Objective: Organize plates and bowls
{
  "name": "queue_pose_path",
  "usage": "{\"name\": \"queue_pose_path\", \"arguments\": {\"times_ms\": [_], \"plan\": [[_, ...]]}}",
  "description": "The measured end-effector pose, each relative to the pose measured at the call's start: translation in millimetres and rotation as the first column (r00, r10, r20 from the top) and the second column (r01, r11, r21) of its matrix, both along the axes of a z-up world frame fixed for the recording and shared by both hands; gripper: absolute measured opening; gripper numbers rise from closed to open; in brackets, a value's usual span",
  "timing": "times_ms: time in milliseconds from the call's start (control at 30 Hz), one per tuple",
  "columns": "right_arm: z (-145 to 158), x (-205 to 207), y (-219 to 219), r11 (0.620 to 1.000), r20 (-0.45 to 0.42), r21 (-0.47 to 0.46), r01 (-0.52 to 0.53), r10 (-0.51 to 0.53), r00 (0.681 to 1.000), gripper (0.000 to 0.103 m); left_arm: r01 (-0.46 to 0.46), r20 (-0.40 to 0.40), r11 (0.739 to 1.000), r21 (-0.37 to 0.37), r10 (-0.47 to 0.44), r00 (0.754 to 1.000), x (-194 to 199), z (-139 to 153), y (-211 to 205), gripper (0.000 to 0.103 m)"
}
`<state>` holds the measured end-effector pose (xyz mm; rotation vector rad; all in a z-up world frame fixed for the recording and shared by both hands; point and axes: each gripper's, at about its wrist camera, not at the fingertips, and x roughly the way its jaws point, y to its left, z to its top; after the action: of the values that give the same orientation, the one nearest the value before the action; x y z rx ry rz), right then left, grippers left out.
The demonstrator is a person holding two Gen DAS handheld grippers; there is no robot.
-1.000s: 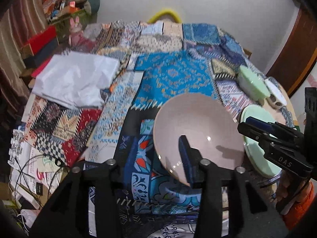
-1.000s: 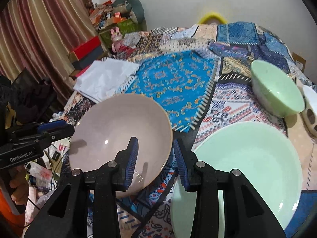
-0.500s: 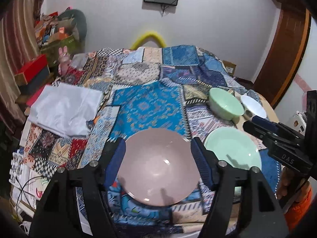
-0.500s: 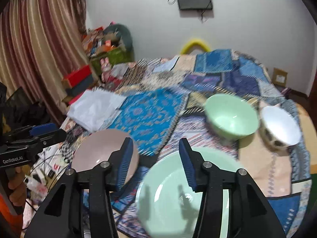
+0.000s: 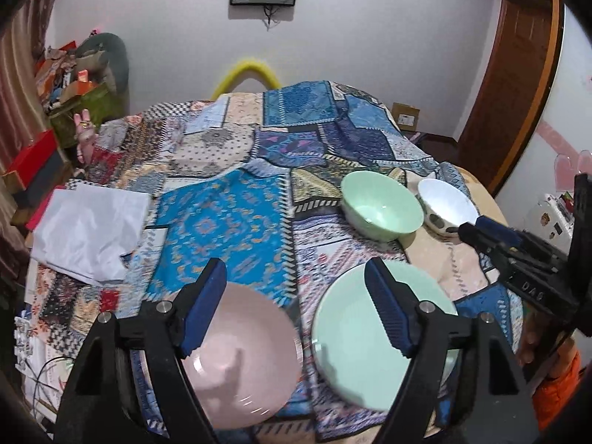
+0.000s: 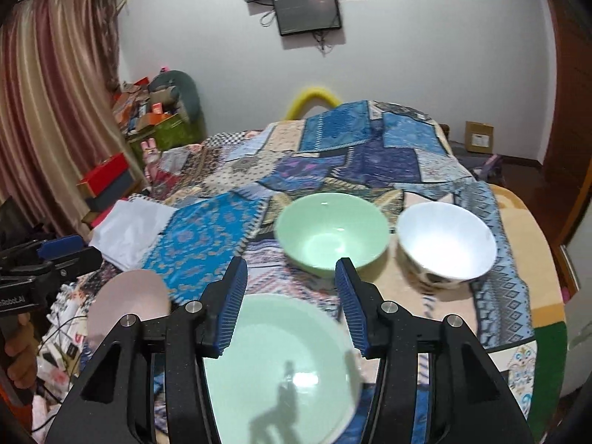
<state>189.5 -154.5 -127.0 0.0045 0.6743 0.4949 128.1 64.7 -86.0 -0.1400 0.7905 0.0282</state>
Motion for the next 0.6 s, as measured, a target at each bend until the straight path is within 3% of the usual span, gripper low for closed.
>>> {"name": "queue_pose_path", "arguments": {"times_ms": [267, 600], "plan": [[-24.9, 34.7, -24.4, 0.998, -0.082, 0.031, 0.048, -0.045, 0.996, 0.046, 0.019, -0.045, 0.998, -0.058, -0.022, 0.999, 53.9, -13.4, -25.1, 0.078], [-60.7, 77.5, -29.7, 0.994, -0.193, 0.074, 0.080, -0.064, 0.979, 0.046, 0.035, -0.115, 0.999, -0.027, -0.038, 0.993, 114.4, -46.0, -44.4, 0.078]]}}
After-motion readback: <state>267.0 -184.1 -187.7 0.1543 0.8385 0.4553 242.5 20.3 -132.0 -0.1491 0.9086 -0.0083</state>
